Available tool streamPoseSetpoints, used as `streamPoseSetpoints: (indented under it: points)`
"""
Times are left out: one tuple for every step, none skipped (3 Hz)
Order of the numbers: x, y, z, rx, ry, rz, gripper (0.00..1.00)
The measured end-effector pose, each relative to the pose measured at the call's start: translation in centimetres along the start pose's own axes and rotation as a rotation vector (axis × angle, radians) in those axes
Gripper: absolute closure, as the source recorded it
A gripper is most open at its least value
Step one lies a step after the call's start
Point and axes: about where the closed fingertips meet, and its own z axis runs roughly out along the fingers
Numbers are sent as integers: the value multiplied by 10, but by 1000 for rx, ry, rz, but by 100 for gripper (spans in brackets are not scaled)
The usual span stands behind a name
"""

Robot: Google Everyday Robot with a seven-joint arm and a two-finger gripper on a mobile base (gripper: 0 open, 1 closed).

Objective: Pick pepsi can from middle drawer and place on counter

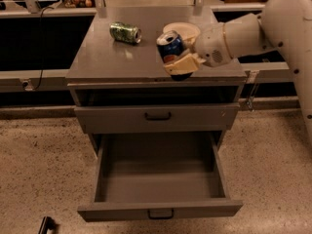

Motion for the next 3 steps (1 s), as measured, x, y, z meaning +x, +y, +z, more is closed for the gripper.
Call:
streamPoseSetpoints:
  points:
    - [-11, 38, -38, -92, 173, -50, 100]
    - [-17, 72, -62, -142, 253, -92, 100]
    - [-28, 114, -75, -195, 304, -50, 100]
